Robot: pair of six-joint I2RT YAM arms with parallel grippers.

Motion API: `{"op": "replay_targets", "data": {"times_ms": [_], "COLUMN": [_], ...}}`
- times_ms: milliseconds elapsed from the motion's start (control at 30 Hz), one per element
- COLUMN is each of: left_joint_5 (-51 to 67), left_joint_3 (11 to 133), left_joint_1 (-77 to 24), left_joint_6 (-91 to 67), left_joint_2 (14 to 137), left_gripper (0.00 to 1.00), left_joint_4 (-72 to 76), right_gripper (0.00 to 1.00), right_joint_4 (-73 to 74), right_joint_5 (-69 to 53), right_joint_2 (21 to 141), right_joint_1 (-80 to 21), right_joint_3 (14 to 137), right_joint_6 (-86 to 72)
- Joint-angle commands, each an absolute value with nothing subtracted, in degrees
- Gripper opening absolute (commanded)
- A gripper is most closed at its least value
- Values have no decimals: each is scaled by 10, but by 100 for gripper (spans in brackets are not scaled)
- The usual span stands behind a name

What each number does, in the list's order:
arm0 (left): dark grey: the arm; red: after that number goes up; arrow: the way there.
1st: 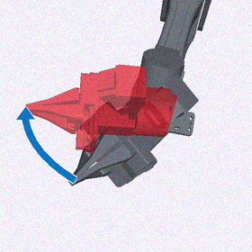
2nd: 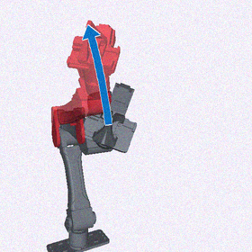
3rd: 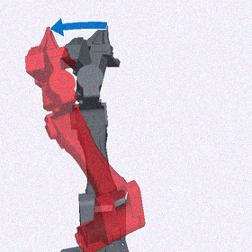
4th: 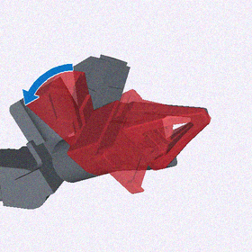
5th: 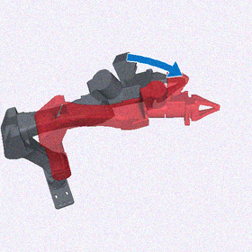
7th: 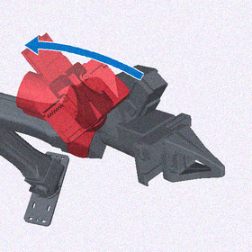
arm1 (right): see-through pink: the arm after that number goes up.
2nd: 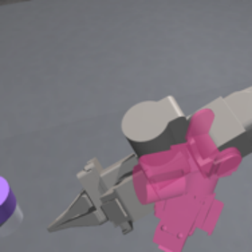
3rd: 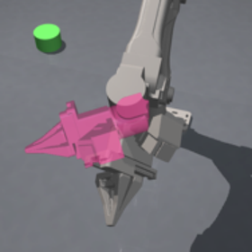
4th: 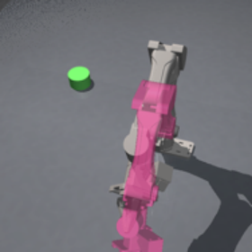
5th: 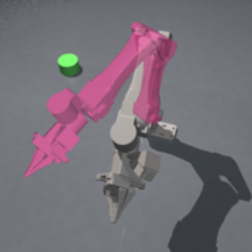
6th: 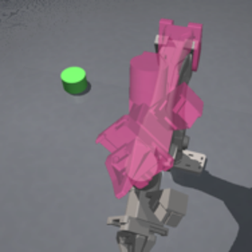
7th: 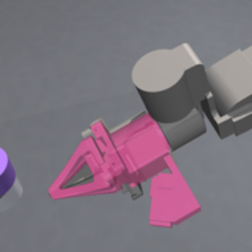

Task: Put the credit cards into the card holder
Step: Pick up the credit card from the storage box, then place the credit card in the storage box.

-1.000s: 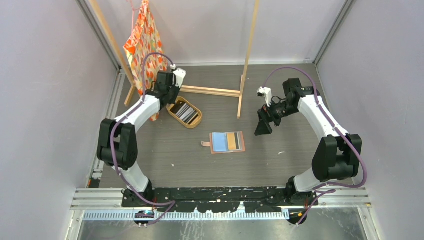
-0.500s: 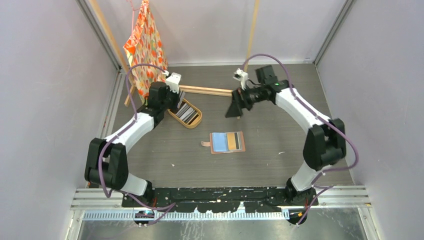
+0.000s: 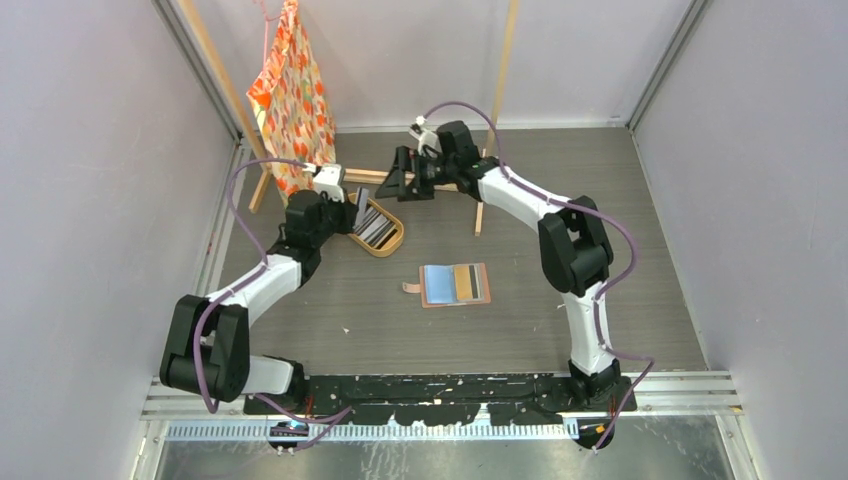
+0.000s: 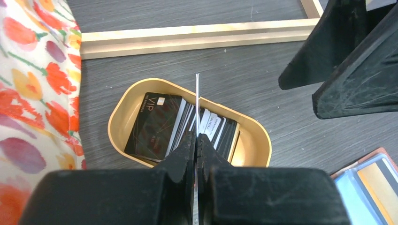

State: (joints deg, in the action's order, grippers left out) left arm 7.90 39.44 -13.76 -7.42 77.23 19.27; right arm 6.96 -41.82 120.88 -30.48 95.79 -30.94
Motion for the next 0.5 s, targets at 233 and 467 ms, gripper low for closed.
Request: {"op": "replay_targets", "data": {"times_ms": [233,467], "left_joint_5": [88,106], "left_joint_3": [358,350], "left_joint_1": [-86,-75], "left_joint_6": [-159,-173], "left_joint_2": [764,768], "left_gripper": [0,0], "left_joint_4": [341,362], "right_gripper": [100,100], "right_joint_4": [39,42], "right_joint_5": [-369,-354], "right_joint_2": [1310,1357], "right_joint_1": [-354,-357], "right_joint_3": [1154,1192], "right_joint_6": [-407,-403]}}
